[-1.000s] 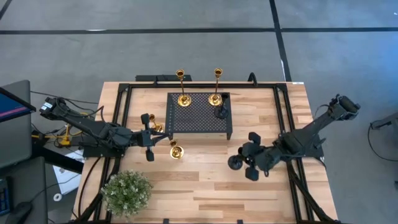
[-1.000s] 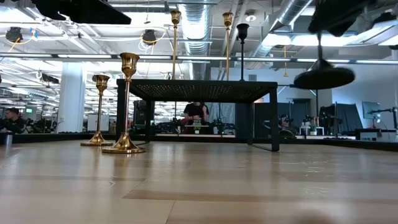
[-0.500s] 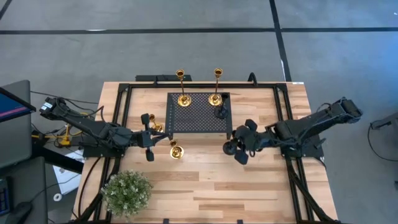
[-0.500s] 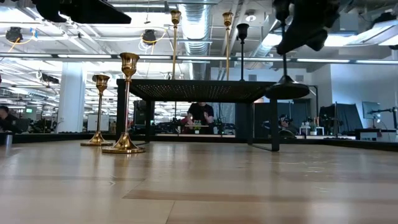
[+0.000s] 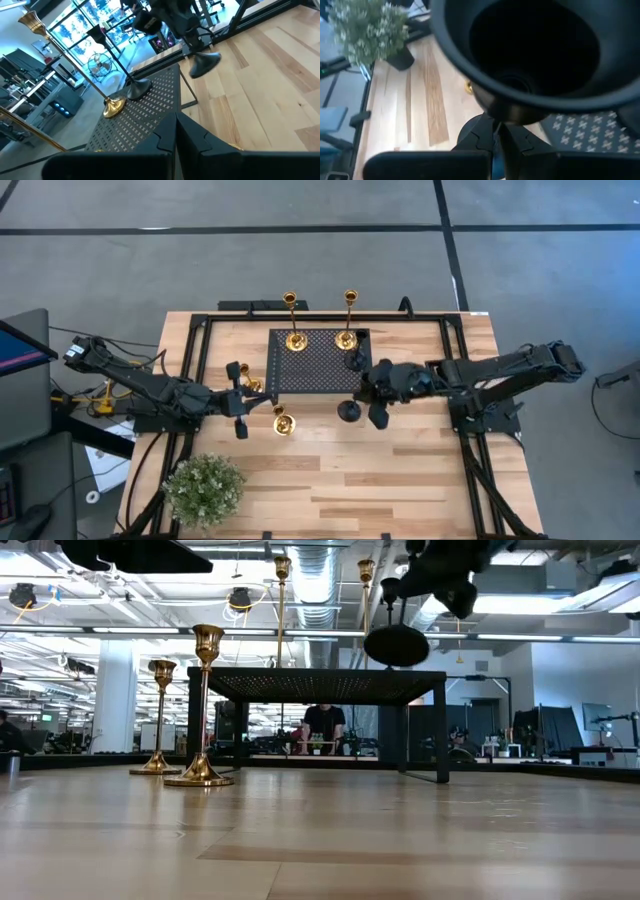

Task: Pick & Place candle stick holders
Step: Put the black candle holder on the shelf

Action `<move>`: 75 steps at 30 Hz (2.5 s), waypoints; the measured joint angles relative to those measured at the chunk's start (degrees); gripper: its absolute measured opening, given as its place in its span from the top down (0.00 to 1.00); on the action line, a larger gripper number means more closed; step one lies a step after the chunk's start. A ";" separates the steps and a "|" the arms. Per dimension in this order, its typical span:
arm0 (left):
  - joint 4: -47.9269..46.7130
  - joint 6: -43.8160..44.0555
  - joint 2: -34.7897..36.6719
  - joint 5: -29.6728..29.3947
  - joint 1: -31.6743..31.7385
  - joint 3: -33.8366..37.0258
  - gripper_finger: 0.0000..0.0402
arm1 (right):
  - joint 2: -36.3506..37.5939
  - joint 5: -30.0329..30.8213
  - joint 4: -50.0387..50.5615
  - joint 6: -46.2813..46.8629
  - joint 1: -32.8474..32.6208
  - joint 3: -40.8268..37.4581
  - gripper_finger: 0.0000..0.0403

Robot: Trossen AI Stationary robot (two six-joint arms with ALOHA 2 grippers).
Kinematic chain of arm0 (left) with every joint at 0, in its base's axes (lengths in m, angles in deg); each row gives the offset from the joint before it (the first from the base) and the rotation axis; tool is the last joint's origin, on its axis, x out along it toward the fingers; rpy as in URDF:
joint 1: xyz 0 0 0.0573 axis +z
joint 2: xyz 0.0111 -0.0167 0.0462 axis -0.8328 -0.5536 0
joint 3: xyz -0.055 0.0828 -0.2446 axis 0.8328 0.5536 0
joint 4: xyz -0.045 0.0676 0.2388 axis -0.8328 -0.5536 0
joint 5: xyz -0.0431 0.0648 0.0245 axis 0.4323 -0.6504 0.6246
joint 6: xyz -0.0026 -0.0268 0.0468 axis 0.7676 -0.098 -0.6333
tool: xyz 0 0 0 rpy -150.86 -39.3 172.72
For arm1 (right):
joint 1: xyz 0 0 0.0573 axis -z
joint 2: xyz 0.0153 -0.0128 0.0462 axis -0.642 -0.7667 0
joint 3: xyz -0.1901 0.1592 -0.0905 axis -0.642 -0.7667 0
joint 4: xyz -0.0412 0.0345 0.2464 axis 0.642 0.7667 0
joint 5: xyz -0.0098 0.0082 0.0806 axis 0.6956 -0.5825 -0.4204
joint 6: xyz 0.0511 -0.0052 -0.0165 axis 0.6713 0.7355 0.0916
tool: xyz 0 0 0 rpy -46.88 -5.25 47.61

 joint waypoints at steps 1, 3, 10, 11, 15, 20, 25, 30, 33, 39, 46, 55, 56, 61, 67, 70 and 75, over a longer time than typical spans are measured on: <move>0.00 0.00 0.00 0.00 0.00 0.00 0.98 | 0.00 -0.68 0.23 -0.02 0.85 0.66 1.00; 0.14 0.00 0.00 0.00 -0.01 0.00 0.98 | 0.00 -1.15 0.48 -0.13 2.22 2.06 1.00; 0.39 0.00 0.00 0.00 -0.02 0.00 0.98 | -0.45 -2.60 3.66 -6.46 5.41 8.40 1.00; 0.42 0.00 0.00 0.00 0.00 0.00 0.98 | -1.09 -2.70 4.52 -6.97 5.79 9.47 1.00; 0.50 0.21 0.00 0.00 0.00 0.00 0.98 | -5.26 -2.69 7.94 -8.98 6.92 13.21 1.00; 0.78 0.24 0.00 -0.01 -0.02 0.00 0.98 | -12.40 -2.71 10.35 -12.08 8.30 17.47 1.00; 0.79 0.25 0.00 -0.01 0.00 0.00 0.98 | -16.58 -2.60 10.68 -14.36 10.41 20.93 1.00; 0.83 0.28 0.00 -0.02 -0.02 0.00 0.98 | -17.11 -2.45 10.62 -14.47 12.14 22.28 1.00; 0.81 0.43 0.00 -0.01 -0.01 0.00 0.98 | -16.58 -2.27 12.19 -13.16 11.91 22.28 1.00; 0.80 0.46 0.00 0.00 0.00 0.00 0.98 | -16.02 -2.24 13.65 -11.50 9.72 22.28 1.00; 0.81 0.66 0.00 -0.01 -0.02 0.00 0.98 | -16.02 -0.95 15.76 -8.39 7.35 22.28 1.00; 0.81 0.66 0.00 -0.01 -0.01 0.00 0.98 | -16.00 5.72 16.43 -3.11 4.44 22.28 1.00; 0.81 0.66 0.00 -0.01 -0.01 0.00 0.98 | -16.00 7.28 16.33 -2.08 4.18 22.28 1.00; 0.81 0.66 0.00 0.00 0.00 0.00 0.98 | -16.00 17.86 15.63 2.00 1.64 22.28 1.00; 0.81 0.66 0.00 0.00 0.00 0.00 0.98 | -16.00 26.33 14.42 8.07 -1.99 22.28 1.00; 0.81 0.66 0.00 0.00 -0.02 0.00 0.98 | -16.00 27.00 14.49 11.90 -2.68 22.28 1.00; 0.81 0.67 0.00 0.00 0.00 -0.01 0.98 | -16.07 26.82 14.53 12.72 -2.40 22.28 1.00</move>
